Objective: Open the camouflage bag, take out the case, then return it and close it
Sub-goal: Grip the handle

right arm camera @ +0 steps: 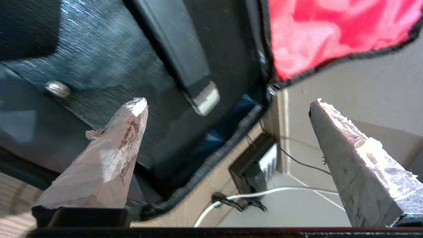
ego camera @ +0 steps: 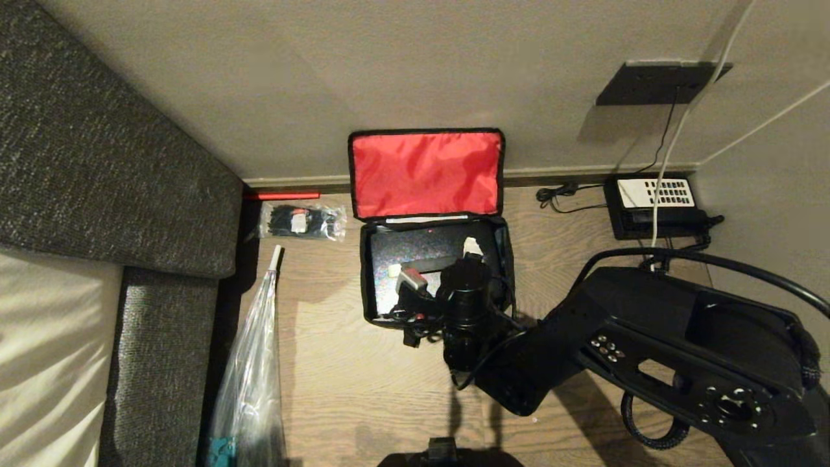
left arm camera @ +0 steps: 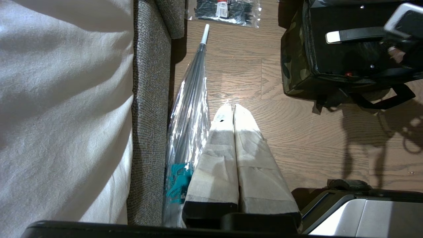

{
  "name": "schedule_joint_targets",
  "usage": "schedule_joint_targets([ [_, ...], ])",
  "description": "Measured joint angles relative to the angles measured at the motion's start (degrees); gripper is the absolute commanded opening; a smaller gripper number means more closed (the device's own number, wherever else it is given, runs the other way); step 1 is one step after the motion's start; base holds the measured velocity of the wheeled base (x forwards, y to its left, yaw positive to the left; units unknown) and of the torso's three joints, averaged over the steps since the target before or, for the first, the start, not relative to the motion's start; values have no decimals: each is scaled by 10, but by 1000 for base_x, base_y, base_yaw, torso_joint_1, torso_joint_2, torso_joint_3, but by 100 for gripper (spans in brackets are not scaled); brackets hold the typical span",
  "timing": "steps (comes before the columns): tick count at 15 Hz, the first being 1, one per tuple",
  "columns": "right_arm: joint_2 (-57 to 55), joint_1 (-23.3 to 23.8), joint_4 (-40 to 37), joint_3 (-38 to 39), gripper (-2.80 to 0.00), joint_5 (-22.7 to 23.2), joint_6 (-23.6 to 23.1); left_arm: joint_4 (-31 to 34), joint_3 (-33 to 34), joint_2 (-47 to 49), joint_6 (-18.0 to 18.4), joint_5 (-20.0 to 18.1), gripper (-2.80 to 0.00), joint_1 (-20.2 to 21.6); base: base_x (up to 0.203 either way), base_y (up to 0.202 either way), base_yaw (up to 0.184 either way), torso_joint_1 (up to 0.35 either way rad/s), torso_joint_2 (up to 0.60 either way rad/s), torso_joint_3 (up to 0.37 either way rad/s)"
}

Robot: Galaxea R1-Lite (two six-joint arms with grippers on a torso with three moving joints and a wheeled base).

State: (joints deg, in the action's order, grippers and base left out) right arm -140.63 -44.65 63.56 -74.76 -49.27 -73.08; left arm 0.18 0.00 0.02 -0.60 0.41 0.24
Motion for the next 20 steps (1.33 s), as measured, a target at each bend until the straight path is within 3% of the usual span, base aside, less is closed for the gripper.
schedule_joint_targets([
  [3, -21, 0, 17, -14, 0, 7, 9, 0, 0, 0, 0, 0, -280, 0, 0, 0, 0, 0, 0, 0],
  [6, -42, 4, 56, -21, 0, 53, -7, 0, 0, 0, 0, 0, -280, 0, 0, 0, 0, 0, 0, 0],
  [9, -63, 12, 118, -29, 0, 82, -71, 0, 0, 0, 0, 0, -280, 0, 0, 0, 0, 0, 0, 0],
  [13, -81, 25, 125, -42, 0, 117, -101, 0, 0, 0, 0, 0, -280, 0, 0, 0, 0, 0, 0, 0],
  [20, -96, 34, 104, -93, 0, 107, -212, 0, 0, 0, -1, 0, -280, 0, 0, 0, 0, 0, 0, 0],
])
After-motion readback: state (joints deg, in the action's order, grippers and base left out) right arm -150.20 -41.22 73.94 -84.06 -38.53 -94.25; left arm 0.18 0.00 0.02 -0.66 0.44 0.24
